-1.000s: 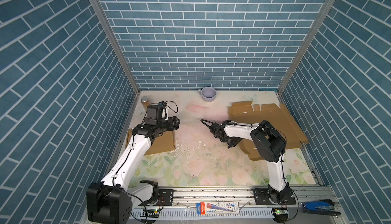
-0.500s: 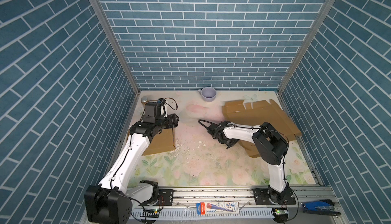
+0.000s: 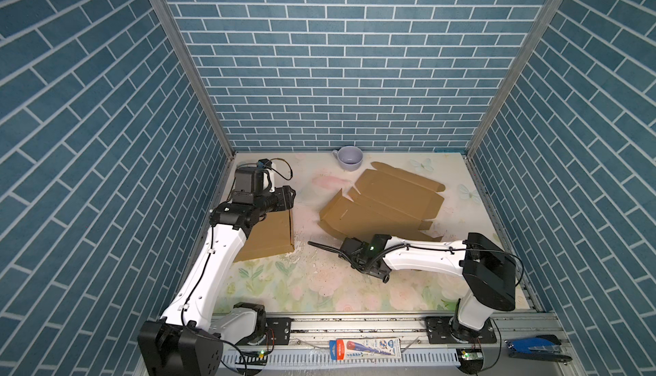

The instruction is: Fold the paper box

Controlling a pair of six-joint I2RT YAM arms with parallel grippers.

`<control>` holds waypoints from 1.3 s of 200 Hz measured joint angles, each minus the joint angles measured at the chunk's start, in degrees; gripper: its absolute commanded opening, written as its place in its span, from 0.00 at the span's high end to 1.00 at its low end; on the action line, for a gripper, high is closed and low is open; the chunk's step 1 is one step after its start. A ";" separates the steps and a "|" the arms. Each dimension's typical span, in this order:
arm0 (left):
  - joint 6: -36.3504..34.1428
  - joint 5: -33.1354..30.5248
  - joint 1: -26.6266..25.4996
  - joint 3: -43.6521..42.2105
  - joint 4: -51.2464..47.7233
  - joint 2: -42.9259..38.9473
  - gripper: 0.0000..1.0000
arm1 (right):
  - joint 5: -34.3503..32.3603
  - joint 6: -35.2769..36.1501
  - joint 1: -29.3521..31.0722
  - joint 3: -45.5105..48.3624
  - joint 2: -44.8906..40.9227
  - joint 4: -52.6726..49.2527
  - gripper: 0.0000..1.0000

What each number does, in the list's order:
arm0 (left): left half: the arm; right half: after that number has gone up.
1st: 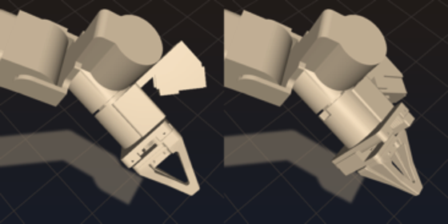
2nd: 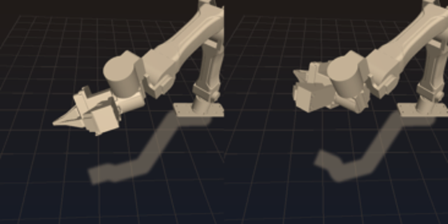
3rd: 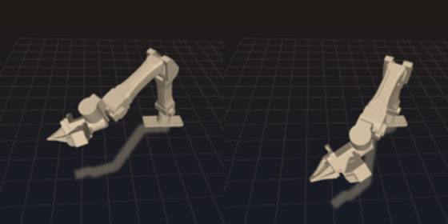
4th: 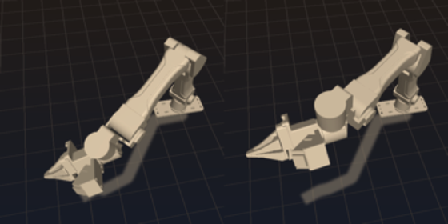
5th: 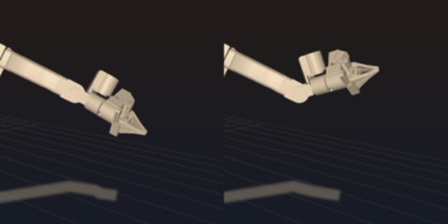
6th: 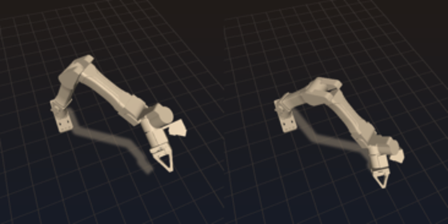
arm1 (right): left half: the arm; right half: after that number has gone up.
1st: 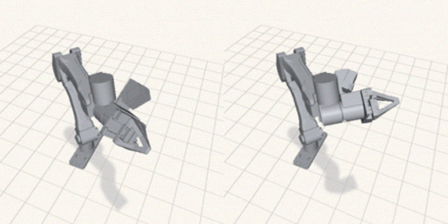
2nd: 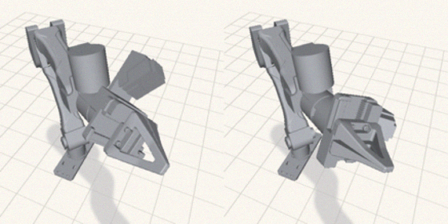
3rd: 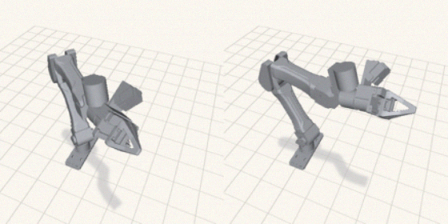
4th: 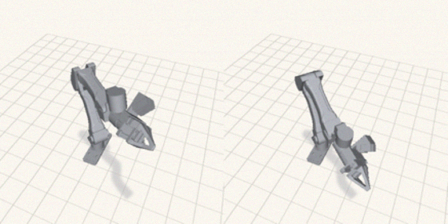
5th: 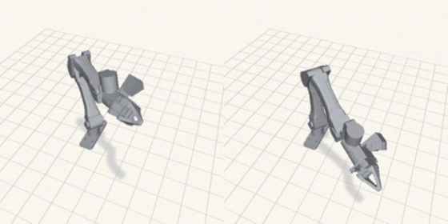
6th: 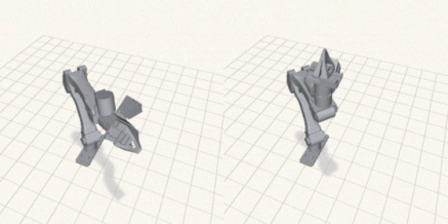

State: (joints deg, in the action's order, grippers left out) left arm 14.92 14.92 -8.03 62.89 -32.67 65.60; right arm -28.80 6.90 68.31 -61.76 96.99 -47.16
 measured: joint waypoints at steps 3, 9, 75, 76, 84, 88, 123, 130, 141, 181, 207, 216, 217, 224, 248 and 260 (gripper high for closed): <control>-0.02 0.09 0.00 0.00 0.04 0.22 0.30 | 0.50 0.72 -0.11 0.31 -0.63 0.02 0.48; -0.02 0.31 -0.02 0.00 0.11 0.68 0.29 | 1.53 1.77 -0.31 0.87 -2.03 0.11 0.45; -2.69 -1.70 -8.37 2.23 1.64 14.82 0.19 | 16.33 -6.25 -15.76 -0.15 -14.49 0.63 0.50; -2.82 -1.77 -8.57 2.36 1.66 15.15 0.18 | 16.46 -6.86 -16.65 -0.31 -14.38 0.57 0.50; -3.54 -1.90 -10.49 3.89 1.79 18.40 0.18 | 17.38 -10.78 -20.81 -1.11 -13.73 0.48 0.54; -3.78 -1.81 -11.28 4.66 1.81 19.87 0.18 | 17.86 -12.85 -22.73 -1.36 -13.53 0.42 0.56; -6.38 -1.90 -14.69 13.27 1.16 33.66 0.18 | 21.99 -27.17 -37.88 -0.33 -15.08 -0.92 0.64; -6.84 -1.81 -14.84 14.75 0.96 35.58 0.18 | 22.91 -28.68 -40.19 0.37 -15.98 -1.33 0.60; -7.61 -1.97 -14.88 16.98 0.17 38.01 0.19 | 24.39 -30.73 -44.63 2.01 -17.77 -1.84 0.55; -9.64 -2.03 -14.95 21.24 -1.22 42.10 0.23 | 32.26 -34.01 -58.86 9.05 -21.86 -2.01 0.42; -10.08 -1.64 -14.95 21.42 -1.60 43.93 0.25 | 37.68 -34.53 -62.90 11.17 -20.63 -1.07 0.38; -10.14 -1.46 -14.97 21.42 -1.73 44.57 0.26 | 38.93 -34.62 -63.12 11.34 -19.76 -0.39 0.38; -10.14 -1.44 -14.99 21.42 -1.75 44.63 0.26 | 39.01 -34.62 -63.12 11.37 -19.67 -0.33 0.38; -10.23 -1.29 -14.99 21.42 -1.84 45.05 0.27 | 39.82 -34.62 -63.25 11.54 -19.02 0.33 0.38; -10.29 -0.90 -15.06 21.42 -1.86 45.79 0.32 | 41.99 -34.67 -63.49 13.07 -17.35 2.21 0.38; -10.27 -0.68 -15.10 21.42 -1.77 45.79 0.35 | 42.99 -34.75 -63.56 13.99 -16.87 2.93 0.38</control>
State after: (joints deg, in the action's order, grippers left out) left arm 4.64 14.24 -23.14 84.31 -34.44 111.39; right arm 14.20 -27.86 4.75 -47.77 80.12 -44.23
